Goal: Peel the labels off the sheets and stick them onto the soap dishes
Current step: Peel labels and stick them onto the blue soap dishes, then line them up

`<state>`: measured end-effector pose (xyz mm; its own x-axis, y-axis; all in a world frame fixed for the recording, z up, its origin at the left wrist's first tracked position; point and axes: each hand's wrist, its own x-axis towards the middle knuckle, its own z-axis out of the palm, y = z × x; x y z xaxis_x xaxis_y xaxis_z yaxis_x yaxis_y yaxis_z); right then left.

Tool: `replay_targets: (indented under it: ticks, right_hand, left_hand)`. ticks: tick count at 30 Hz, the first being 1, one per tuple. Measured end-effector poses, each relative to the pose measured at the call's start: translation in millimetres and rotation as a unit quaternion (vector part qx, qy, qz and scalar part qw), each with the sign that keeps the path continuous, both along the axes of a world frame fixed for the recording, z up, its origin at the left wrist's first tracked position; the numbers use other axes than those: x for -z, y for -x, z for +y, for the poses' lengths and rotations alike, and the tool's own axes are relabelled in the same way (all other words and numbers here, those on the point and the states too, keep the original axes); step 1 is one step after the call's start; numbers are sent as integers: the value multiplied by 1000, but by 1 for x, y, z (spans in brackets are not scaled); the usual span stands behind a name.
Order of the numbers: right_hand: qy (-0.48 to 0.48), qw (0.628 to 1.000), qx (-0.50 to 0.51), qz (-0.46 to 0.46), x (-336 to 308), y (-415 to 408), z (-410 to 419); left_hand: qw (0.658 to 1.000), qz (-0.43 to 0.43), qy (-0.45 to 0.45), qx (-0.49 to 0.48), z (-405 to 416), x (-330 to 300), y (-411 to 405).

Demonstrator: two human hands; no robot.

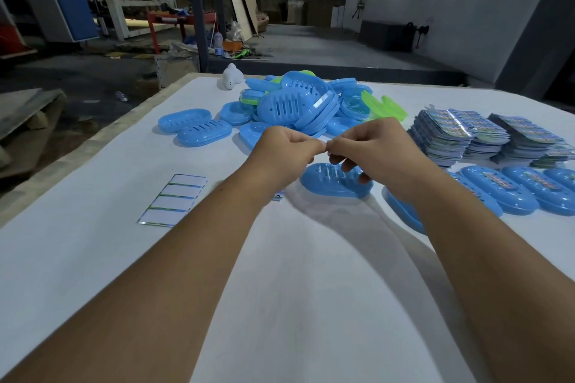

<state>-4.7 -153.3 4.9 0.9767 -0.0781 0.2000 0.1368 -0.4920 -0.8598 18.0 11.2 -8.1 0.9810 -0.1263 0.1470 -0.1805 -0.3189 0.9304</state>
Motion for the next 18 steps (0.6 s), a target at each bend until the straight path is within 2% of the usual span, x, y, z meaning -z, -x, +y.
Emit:
replay_targets:
  ticks: [5,11,18]
  right_hand:
    - [2,999,-38,-3,-2,1,-3]
    - [26,998,61,17,-1,-4,-11]
    - [39,996,58,46,-4,-3,-14]
  left_hand:
    - [1000,-2,22,-16,3,0,-3]
    - [999,10,32,-32,0,1,-5]
    - [998,25,26,-49,-1,3,-7]
